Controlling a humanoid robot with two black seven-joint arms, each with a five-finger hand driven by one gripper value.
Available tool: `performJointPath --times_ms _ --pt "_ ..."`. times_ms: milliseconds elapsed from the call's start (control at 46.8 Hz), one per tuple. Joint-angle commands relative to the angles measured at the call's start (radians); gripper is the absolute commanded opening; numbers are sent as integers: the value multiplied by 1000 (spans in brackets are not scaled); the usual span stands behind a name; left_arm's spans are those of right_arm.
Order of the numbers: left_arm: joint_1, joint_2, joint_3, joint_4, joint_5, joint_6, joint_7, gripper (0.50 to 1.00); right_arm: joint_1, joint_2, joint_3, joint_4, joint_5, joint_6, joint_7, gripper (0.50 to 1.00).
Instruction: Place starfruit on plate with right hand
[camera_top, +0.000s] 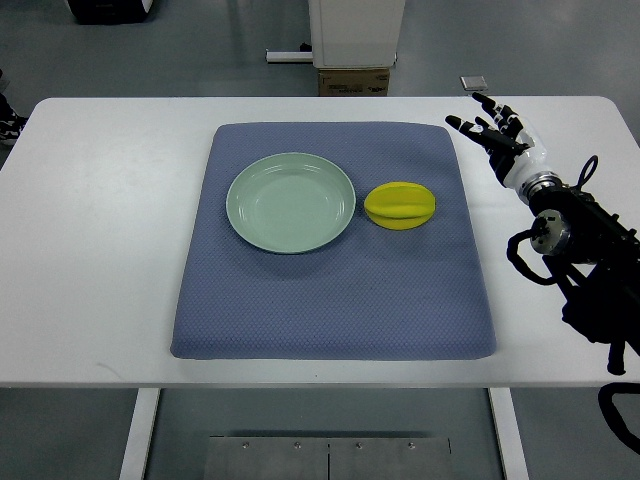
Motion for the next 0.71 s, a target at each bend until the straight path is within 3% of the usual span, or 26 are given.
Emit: performJointPath --times_ms 0,684 --pt "0 0 1 0 2 1 0 1000 13 0 0 -1 0 -1 0 1000" --pt "0 0 1 0 0 1 0 1000 21 -9 -3 -11 41 0 0 1000"
